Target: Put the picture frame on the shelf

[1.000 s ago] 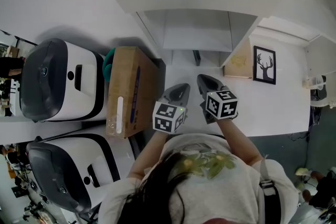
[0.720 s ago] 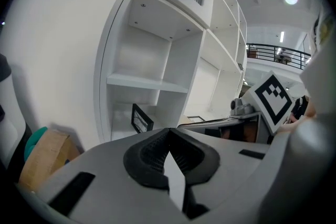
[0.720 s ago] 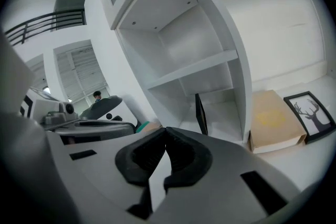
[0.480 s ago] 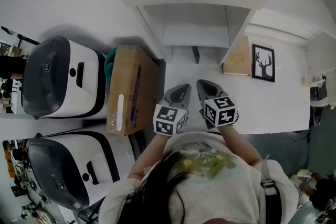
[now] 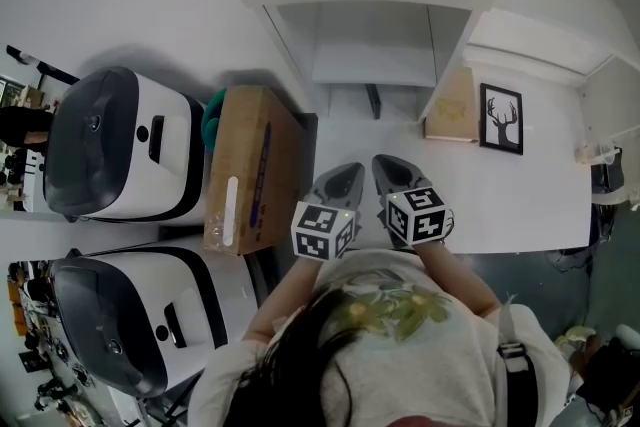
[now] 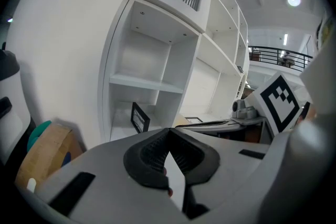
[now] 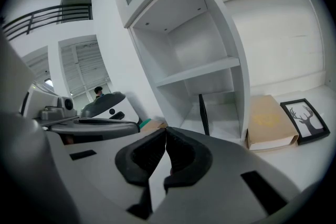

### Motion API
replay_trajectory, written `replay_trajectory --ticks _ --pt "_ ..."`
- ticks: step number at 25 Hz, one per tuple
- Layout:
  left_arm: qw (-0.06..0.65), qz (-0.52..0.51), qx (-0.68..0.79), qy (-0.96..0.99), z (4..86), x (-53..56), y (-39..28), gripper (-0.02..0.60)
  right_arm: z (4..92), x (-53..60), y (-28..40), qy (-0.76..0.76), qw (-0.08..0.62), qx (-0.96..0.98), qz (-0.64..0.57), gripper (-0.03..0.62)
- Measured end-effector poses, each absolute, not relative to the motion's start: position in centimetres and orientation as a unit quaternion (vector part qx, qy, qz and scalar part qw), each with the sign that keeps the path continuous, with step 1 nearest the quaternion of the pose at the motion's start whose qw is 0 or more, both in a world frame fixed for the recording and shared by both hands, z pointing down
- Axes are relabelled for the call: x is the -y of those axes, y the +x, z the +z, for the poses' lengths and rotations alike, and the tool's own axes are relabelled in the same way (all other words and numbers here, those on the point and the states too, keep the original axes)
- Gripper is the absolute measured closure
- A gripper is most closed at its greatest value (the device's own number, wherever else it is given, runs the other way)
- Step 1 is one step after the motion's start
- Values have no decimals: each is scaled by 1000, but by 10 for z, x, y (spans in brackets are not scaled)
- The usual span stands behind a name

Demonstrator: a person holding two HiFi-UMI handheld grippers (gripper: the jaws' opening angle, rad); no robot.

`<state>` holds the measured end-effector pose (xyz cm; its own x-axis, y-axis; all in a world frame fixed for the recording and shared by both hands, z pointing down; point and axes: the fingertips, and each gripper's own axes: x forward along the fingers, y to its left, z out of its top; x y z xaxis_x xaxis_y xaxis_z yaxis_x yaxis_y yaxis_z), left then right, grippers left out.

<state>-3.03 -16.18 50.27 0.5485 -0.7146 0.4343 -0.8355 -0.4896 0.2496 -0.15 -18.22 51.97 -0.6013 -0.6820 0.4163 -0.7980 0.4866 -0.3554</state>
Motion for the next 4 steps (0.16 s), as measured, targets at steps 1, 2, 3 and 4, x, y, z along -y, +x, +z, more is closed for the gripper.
replay_trajectory --ticks 1,2,3,4 --pt "220 138 454 852 502 160 -30 552 519 181 -2 432 110 856 262 562" --pt "219 138 454 853 502 159 -30 552 519 179 -2 432 111 856 261 562" --pt "219 139 453 853 502 157 -29 552 519 178 -3 432 112 856 259 562" --pt "219 140 452 853 502 156 -29 552 519 177 -3 433 113 857 258 562"
